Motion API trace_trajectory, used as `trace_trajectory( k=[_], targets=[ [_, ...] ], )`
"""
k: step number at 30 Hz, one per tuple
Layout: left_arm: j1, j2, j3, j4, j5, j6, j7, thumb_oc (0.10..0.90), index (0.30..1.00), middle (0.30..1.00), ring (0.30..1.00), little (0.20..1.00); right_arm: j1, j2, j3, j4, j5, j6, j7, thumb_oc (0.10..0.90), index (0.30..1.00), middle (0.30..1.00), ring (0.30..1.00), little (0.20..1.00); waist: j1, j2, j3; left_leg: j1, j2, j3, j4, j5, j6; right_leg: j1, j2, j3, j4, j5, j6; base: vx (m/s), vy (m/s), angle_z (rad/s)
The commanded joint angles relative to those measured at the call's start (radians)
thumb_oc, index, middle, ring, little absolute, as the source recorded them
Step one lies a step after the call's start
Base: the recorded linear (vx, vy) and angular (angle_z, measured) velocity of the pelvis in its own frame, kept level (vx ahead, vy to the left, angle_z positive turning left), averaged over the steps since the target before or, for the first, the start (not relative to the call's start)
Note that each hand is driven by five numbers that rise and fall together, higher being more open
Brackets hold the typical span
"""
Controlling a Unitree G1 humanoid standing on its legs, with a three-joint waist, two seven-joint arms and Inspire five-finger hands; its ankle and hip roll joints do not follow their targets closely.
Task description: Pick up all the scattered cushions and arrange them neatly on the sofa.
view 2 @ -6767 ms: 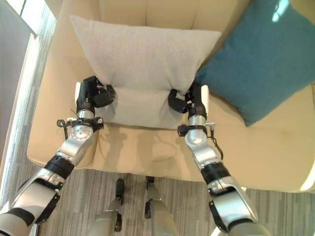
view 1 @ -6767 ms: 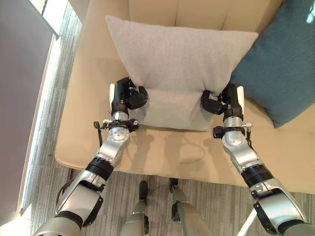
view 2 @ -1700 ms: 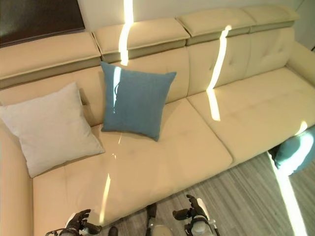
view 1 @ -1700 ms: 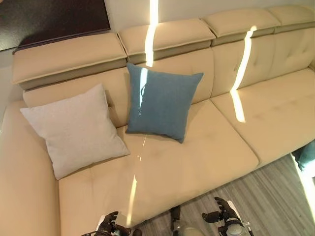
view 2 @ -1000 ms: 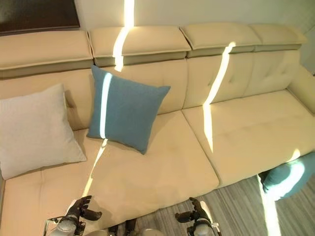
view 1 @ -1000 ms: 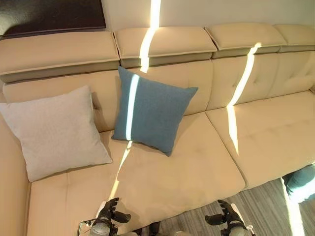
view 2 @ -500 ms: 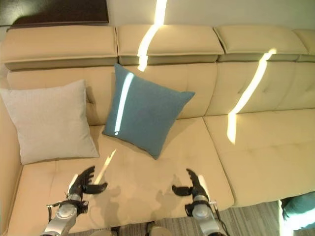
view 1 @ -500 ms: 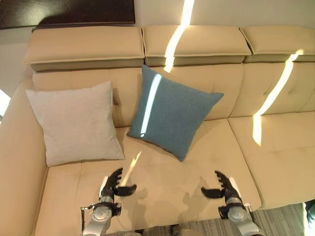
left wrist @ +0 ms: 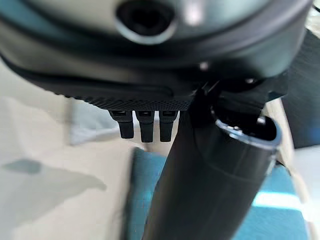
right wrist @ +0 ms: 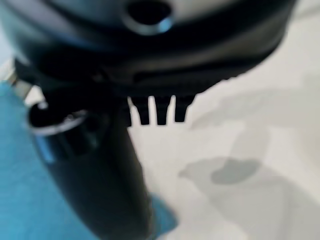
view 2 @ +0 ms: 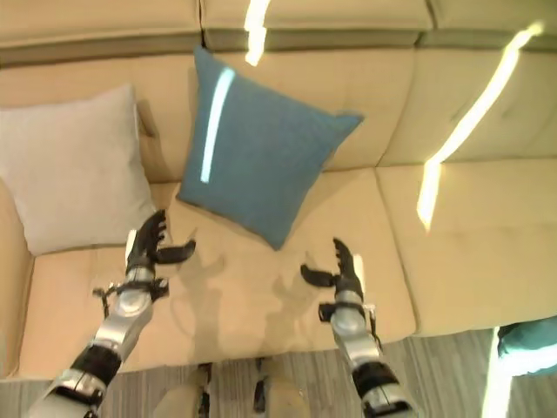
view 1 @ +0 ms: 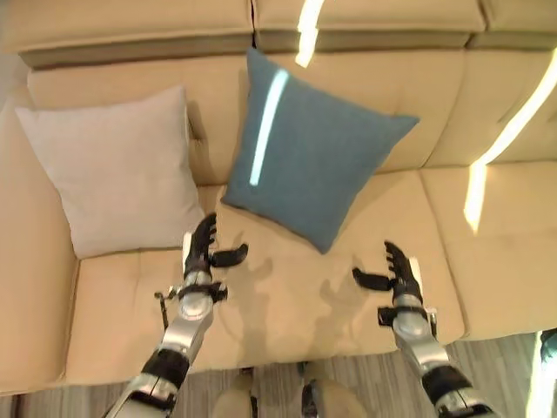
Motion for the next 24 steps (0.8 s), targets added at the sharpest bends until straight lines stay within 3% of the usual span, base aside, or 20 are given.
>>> trace_trajectory(
  k=[1,5,8,11,16,24],
  targets=[
    [-0.192,0.077,-0.023,0.079,0.006,-0.105,0.075,0.8,0.9,0.9,0.9,0.9,-0.138,-0.031,0.006,0.0,0.074,-0.105,-0.086,0.8,0.9,0.9,0.9,0.9,-0.021,-0.028,-0.054,-0.075,-0.025,0.042,0.001,-0.048,-0.033,-0.033,-0.023,0.028,0.007,-0.086,0.087,0.0,0.0,0.0],
    [-0.304,0.113,-0.051,0.137,0.015,-0.092,0.096,0.8,0.9,0.9,0.9,0.9,-0.257,-0.047,0.028,0.024,0.108,-0.117,-0.104,0.8,0.9,0.9,0.9,0.9,-0.022,-0.03,-0.027,-0.153,-0.032,0.045,0.075,-0.05,-0.028,-0.1,-0.036,0.028,0.049,-0.087,0.077,-0.04,0.001,-0.02],
    [-0.405,0.156,-0.055,0.174,0.007,-0.087,0.122,0.8,0.9,0.9,0.9,0.9,-0.38,-0.051,0.057,0.047,0.13,-0.134,-0.133,0.8,0.9,0.9,0.9,0.9,-0.017,-0.036,0.018,-0.275,-0.037,0.046,0.262,-0.141,-0.011,-0.188,-0.046,0.044,0.134,-0.108,0.064,-0.05,0.043,0.0],
    [-0.47,0.196,-0.065,0.234,0.0,-0.078,0.12,0.8,0.9,0.9,0.9,0.9,-0.444,-0.036,0.08,0.064,0.14,-0.138,-0.137,0.8,0.9,0.9,0.9,0.9,-0.017,-0.044,0.025,-0.322,-0.03,0.043,0.322,-0.169,-0.002,-0.215,-0.036,0.072,0.14,-0.106,0.064,0.02,0.06,-0.24],
    [-0.581,0.242,-0.075,0.324,-0.017,-0.069,0.136,0.8,0.9,0.9,0.9,0.9,-0.534,-0.015,0.094,0.092,0.163,-0.148,-0.142,0.8,0.9,0.9,0.9,0.9,-0.029,-0.051,0.007,-0.343,-0.03,0.053,0.296,-0.171,-0.001,-0.243,-0.032,0.099,0.099,-0.079,0.081,0.05,0.053,-0.27],
    [-0.67,0.251,-0.082,0.369,-0.065,-0.083,0.146,0.8,0.9,0.9,0.9,0.9,-0.607,-0.012,0.105,0.082,0.178,-0.165,-0.152,0.8,0.9,0.9,0.9,0.9,-0.041,-0.051,0.006,-0.335,-0.047,0.061,0.251,-0.164,0.0,-0.261,-0.042,0.107,0.077,-0.063,0.09,0.05,0.053,-0.07]
  ],
)
